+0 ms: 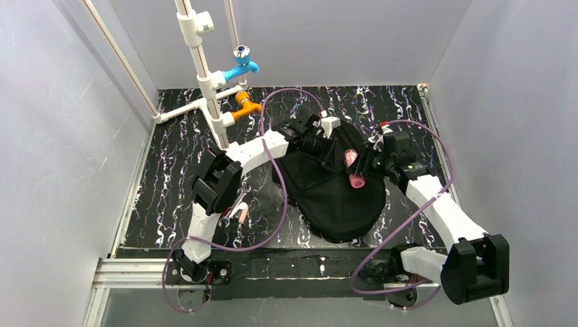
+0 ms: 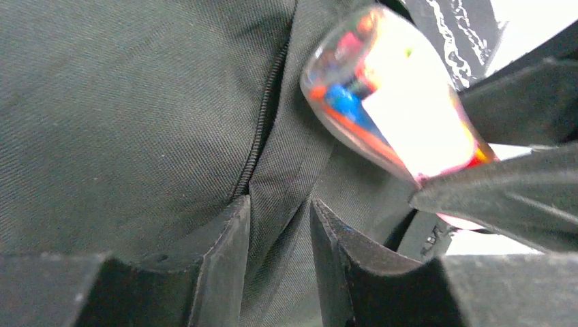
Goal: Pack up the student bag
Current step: Place the personal item in the student bag.
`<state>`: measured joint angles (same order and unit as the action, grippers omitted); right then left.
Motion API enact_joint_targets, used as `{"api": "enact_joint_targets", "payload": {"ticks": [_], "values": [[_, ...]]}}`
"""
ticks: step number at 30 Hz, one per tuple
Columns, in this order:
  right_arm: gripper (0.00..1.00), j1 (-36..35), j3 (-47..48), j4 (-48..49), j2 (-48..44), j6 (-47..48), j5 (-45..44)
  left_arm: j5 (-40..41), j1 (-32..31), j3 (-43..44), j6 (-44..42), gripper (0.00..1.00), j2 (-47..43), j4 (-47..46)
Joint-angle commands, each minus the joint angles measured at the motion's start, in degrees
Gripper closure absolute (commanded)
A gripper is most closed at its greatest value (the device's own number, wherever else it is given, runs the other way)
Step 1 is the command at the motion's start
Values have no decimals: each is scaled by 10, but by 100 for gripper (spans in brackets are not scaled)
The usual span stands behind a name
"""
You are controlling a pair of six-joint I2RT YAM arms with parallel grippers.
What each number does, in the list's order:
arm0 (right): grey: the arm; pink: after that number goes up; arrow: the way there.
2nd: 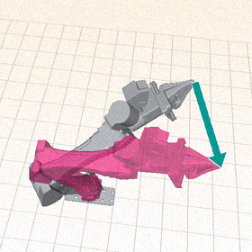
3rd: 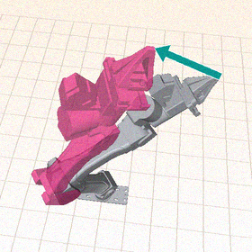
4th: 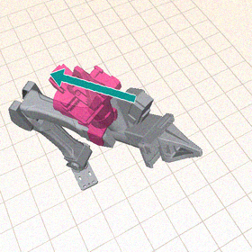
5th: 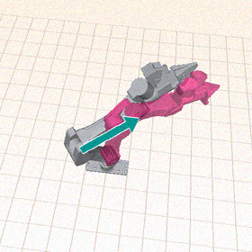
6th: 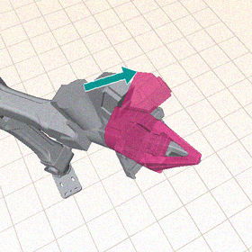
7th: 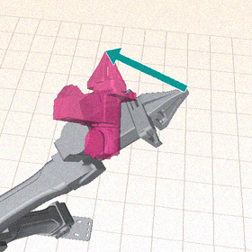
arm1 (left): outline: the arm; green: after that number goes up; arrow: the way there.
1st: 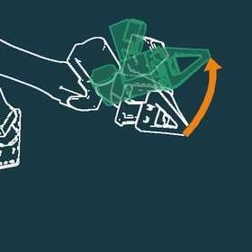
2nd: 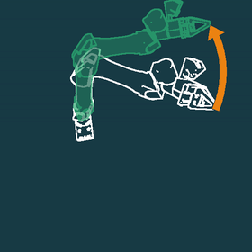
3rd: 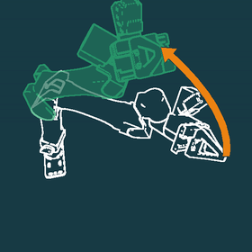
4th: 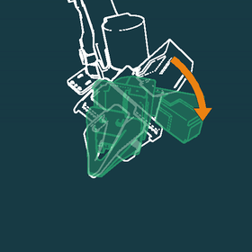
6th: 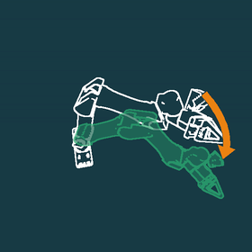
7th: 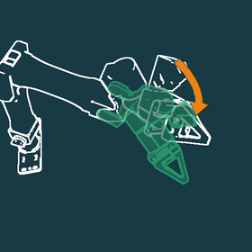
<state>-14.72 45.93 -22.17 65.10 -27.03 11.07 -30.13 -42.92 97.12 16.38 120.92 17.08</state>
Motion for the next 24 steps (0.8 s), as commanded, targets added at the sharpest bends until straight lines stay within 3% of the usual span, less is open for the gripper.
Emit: {"api": "enact_joint_targets", "payload": {"ticks": [1,5,9,13,19,24], "values": [[99,13,-17,31,-8,-40,-8,-108,-20,-39,52,67,-28,-19],[99,15,-32,43,-16,-58,-8,-97,-40,-91,43,69,-70,-77],[99,15,-50,53,-28,-64,-15,-102,-55,-106,38,62,-69,-105],[99,15,-87,57,-43,-66,-22,-60,-54,-90,19,60,-70,-62],[99,15,-159,85,-77,-88,-31,96,-53,-12,-46,54,-88,43],[99,16,-178,95,-73,-91,-31,169,-54,17,-77,52,-90,67]]}}
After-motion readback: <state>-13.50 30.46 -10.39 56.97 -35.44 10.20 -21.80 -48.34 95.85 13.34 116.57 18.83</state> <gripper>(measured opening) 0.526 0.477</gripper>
